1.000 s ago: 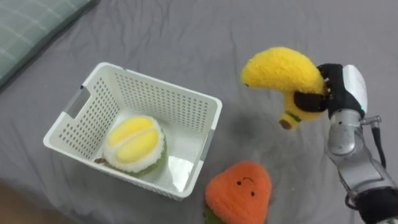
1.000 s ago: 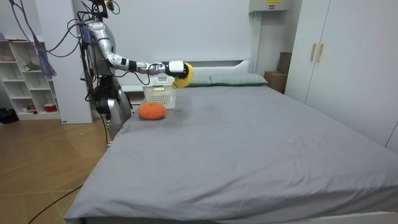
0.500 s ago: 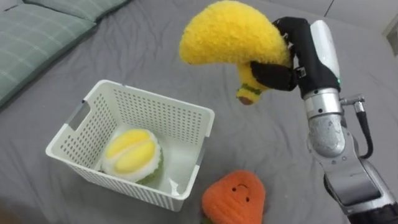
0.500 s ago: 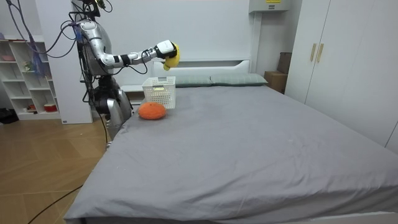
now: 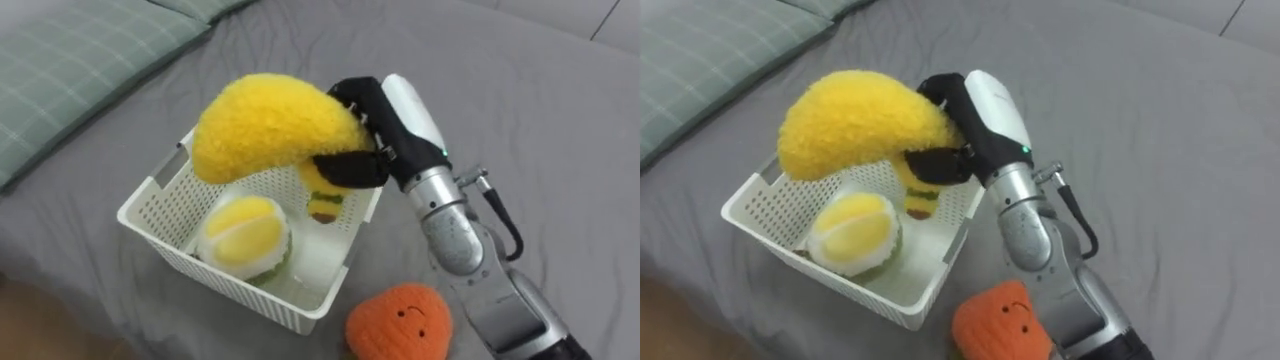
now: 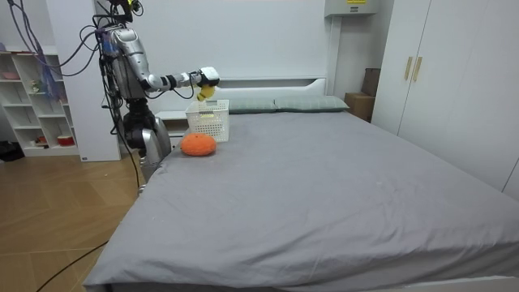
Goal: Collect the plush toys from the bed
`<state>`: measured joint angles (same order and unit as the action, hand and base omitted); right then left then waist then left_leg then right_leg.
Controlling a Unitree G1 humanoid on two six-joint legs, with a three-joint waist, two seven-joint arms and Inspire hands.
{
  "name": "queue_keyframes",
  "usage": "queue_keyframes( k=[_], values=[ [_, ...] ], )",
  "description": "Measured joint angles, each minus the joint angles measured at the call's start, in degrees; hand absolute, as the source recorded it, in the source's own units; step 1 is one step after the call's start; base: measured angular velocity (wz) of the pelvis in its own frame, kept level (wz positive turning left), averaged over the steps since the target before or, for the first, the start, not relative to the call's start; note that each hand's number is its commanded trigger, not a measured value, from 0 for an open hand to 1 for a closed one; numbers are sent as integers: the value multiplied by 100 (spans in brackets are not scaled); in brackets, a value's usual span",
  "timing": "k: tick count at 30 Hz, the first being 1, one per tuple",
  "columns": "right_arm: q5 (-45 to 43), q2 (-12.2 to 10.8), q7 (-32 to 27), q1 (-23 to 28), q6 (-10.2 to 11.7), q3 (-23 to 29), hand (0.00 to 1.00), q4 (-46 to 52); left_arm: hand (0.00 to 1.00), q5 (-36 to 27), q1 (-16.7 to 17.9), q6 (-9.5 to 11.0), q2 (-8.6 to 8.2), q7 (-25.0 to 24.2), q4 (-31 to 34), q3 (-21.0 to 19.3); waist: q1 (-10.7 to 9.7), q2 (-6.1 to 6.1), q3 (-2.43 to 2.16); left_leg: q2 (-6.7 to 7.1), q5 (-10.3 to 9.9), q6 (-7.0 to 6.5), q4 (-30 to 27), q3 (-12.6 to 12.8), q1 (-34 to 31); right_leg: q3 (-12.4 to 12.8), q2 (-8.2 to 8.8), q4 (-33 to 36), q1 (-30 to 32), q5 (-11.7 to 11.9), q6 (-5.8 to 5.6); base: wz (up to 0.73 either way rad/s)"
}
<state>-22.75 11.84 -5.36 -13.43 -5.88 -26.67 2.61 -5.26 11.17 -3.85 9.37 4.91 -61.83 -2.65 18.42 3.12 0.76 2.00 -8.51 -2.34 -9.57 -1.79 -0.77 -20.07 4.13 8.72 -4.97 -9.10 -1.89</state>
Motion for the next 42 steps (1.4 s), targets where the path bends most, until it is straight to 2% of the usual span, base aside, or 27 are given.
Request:
queue_keyframes(
  k=[5,8,12,16,19,32,37,40,42],
  values=[
    [1,-117,206,-3,-81,-85,0,-194,0,107,-39,-117,-13,0,-4,-21,87,31,-12,7,4,4,-3,-22,-7,2,-1,-8,-10,0,0,2],
    [1,-118,385,-2,-179,-141,0,-317,0,105,-50,-139,-16,-1,-4,-28,86,68,4,7,6,6,-2,-19,-6,6,-1,-8,-11,0,0,0],
    [-1,-117,524,-3,-185,-140,0,-378,0,104,-86,-211,-42,-1,-5,-53,85,119,22,7,5,6,-1,-9,-6,18,0,-8,-7,0,0,0],
    [-1,-126,559,-5,-190,-138,0,-378,0,104,-151,-224,-101,-1,-12,-59,84,123,19,6,5,6,-1,2,-5,22,0,-8,-6,0,0,0],
    [3,-166,576,-7,-255,-138,0,-378,0,99,-166,-225,-99,-1,-11,-60,87,121,20,5,5,6,-1,11,-7,33,-1,-7,1,0,0,0],
    [-1,-200,620,-7,-259,-76,0,-376,0,117,-149,-250,-98,1,-144,-178,74,125,11,-12,4,7,4,78,-3,138,-11,-5,30,1,1,-2],
    [290,-183,449,-3,-237,356,0,-375,0,111,-27,-254,-162,103,-118,-377,-24,103,9,-13,4,6,-5,114,38,169,-9,-4,-4,2,2,-1],
    [430,-184,260,25,-218,648,0,-375,0,112,76,-246,-203,116,-127,-434,-181,45,-33,-13,3,4,-5,119,49,171,-6,-1,-16,2,2,0],
    [556,-183,115,200,-95,925,0,-376,0,112,175,-246,-227,121,-103,-517,-311,4,-60,-20,2,4,-5,171,95,190,-4,1,-32,2,2,-3]
  ],
)
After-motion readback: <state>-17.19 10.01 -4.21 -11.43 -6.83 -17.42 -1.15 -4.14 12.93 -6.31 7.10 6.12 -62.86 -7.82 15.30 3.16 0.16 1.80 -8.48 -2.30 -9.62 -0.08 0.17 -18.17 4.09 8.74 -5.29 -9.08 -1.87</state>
